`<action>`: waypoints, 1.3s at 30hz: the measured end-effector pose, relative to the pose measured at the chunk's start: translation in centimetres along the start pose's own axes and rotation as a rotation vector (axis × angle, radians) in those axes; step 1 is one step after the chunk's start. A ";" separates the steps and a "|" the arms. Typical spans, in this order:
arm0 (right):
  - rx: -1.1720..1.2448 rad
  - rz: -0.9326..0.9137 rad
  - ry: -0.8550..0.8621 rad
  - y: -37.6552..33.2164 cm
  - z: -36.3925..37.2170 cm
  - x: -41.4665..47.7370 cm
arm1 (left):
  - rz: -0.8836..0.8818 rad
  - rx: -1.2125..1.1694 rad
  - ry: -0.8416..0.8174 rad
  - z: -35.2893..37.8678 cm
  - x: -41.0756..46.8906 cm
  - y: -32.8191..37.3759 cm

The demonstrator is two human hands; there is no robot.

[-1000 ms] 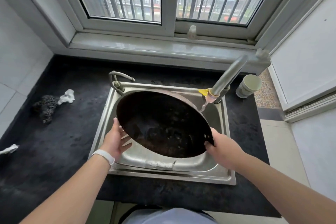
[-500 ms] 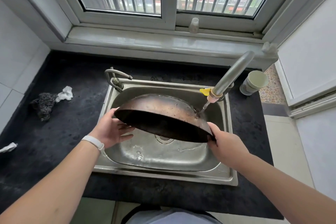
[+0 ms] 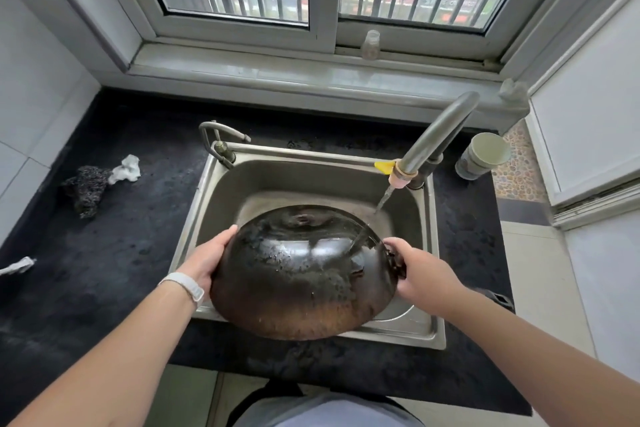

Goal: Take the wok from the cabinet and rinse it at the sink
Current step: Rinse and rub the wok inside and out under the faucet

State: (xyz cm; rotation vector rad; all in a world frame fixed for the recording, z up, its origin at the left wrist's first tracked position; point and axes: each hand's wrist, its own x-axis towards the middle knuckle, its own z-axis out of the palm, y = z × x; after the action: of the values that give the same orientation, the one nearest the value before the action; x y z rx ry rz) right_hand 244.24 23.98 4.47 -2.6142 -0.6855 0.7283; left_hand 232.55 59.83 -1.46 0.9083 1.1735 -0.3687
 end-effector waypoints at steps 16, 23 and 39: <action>0.287 0.165 -0.149 2.9 -2.5 0.5 | 0.271 0.181 0.115 2.7 0.1 2.4; 0.177 0.151 0.000 1.8 -3.2 1.0 | 0.321 0.277 0.032 2.5 -0.5 3.7; -0.141 -0.013 0.158 -1.7 -7.0 3.8 | 0.340 0.300 -0.134 3.3 0.5 3.2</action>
State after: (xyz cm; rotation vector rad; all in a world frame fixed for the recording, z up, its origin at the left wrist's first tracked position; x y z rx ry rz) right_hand 250.35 26.03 9.42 -2.7552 -0.7299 0.4786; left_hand 236.93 59.31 -0.25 1.3022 0.8327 -0.3270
